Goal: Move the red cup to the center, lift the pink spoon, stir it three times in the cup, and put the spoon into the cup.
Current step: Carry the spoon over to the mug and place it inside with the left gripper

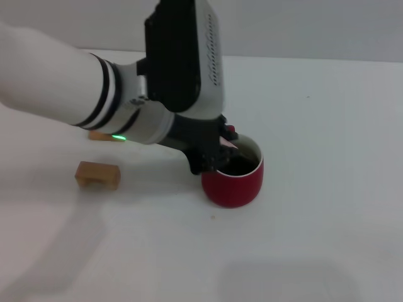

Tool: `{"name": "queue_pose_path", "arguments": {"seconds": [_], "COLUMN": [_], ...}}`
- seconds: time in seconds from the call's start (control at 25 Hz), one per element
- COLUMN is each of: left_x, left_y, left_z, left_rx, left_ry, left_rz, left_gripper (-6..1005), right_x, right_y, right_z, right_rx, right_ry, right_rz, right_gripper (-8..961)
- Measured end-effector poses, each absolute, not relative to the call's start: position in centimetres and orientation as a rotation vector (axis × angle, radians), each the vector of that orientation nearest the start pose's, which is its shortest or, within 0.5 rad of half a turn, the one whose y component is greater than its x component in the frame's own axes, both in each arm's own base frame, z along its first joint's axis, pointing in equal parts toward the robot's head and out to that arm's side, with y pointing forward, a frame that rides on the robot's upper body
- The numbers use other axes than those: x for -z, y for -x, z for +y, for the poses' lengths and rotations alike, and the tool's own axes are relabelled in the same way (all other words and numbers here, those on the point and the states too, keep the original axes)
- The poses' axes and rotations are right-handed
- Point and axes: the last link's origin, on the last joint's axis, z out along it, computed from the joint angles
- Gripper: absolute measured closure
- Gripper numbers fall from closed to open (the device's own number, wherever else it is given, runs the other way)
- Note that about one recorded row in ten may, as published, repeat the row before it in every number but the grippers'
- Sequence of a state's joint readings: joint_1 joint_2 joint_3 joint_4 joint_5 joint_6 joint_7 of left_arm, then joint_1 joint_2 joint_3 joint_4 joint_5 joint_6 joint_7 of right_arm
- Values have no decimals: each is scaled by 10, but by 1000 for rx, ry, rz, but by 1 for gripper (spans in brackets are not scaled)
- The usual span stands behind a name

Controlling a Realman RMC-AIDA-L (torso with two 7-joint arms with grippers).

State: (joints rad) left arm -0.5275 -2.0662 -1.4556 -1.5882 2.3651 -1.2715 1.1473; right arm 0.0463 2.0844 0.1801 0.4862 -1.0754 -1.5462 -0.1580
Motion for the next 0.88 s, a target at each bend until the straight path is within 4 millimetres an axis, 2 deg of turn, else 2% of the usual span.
{"name": "queue_pose_path", "arguments": {"seconds": [0.2,0.4,0.6,0.88], "left_x": [39,31,25,22], "left_y": [89,98,112,117], "left_z": [319,311,315,327], "left_rx": [-195,-210,-291,-306], "left_ry": [2824,2814,2769,2728], "left_rz": [363,319,265,222], "left_gripper": [829,829,829,829], "right_x": [9,8,9,8], "right_y": [-401,-401,-399,-399], "right_z": [149,149,152,152], "right_rx": [-414,-415,-422,-424], "right_ry": [894,894,906,908], "right_rz": [816,813,808,804], "right_gripper": [953,953,953,953]}}
